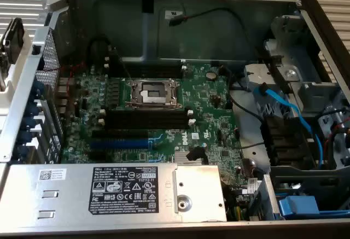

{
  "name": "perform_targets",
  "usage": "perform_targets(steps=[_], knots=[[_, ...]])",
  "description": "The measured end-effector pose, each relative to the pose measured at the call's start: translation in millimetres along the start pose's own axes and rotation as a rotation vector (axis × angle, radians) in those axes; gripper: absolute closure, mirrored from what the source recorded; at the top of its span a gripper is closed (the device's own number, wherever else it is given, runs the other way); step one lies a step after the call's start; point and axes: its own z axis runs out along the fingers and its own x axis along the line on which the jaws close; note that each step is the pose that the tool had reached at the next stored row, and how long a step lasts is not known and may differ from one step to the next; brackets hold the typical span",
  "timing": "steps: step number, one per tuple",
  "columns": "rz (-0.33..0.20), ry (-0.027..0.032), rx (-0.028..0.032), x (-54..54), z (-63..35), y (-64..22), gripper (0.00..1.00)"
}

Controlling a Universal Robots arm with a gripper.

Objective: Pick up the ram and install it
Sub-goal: 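Reach for the ram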

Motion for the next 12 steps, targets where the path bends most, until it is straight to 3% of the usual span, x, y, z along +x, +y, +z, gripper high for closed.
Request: perform_targets(steps=[12], knots=[[0.0, 0.0, 0.0, 0.0, 0.0, 0.0, 0.9]])
